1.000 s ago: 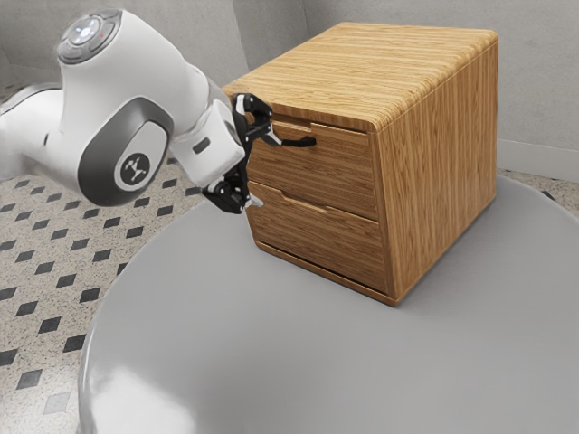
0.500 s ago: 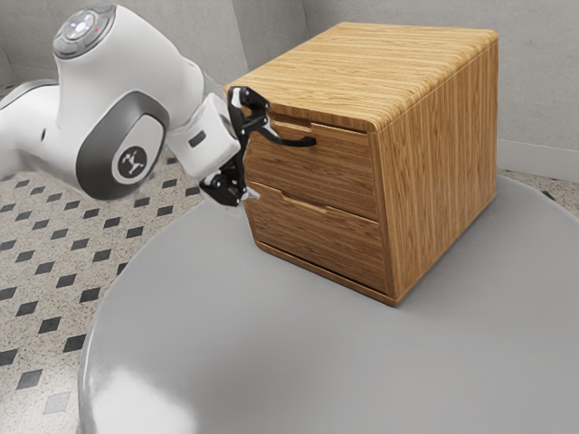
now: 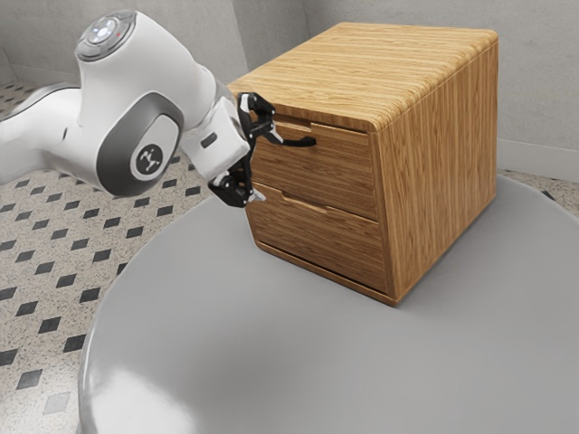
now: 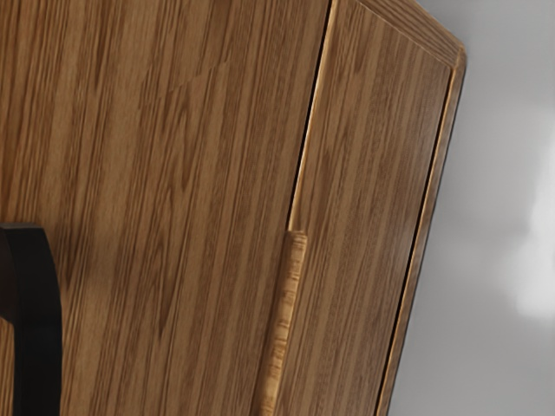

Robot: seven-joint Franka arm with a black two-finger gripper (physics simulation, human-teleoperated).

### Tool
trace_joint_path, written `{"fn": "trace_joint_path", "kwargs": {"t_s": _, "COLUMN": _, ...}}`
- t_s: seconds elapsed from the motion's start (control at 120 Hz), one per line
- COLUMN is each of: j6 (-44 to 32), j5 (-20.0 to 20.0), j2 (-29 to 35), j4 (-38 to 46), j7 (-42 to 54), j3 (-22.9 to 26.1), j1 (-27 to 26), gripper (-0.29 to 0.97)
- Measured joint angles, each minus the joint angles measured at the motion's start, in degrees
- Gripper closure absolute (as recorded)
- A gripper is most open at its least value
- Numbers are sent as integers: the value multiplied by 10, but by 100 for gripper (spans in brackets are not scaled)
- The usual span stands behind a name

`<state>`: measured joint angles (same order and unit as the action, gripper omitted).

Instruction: Pull the drawer handle with one arm to open the drawer

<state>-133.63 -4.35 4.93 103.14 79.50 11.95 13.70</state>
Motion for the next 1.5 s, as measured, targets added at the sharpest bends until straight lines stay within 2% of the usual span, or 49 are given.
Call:
{"fn": "trace_joint_path", "kwargs": {"t_s": 0.3, "j6": -2, "j5": 0, "j2": -24, "j4": -19, "j7": 1, "j3": 1, "j1": -3, "gripper": 0}}
{"fn": "trace_joint_path", "kwargs": {"t_s": 0.383, "j6": -5, "j5": 1, "j2": -30, "j4": -22, "j7": 2, "j3": 1, "j1": -3, "gripper": -8}}
{"fn": "trace_joint_path", "kwargs": {"t_s": 0.492, "j6": -7, "j5": 1, "j2": -31, "j4": -23, "j7": 2, "j3": 0, "j1": -4, "gripper": 0}}
{"fn": "trace_joint_path", "kwargs": {"t_s": 0.633, "j6": -8, "j5": 0, "j2": -30, "j4": -22, "j7": 2, "j3": 0, "j1": -1, "gripper": 0}}
{"fn": "trace_joint_path", "kwargs": {"t_s": 1.117, "j6": 5, "j5": -1, "j2": 2, "j4": 10, "j7": 2, "j3": -9, "j1": -1, "gripper": 0}}
{"fn": "trace_joint_path", "kwargs": {"t_s": 1.5, "j6": 4, "j5": 0, "j2": 66, "j4": 78, "j7": 2, "j3": -12, "j1": 0, "gripper": 1}}
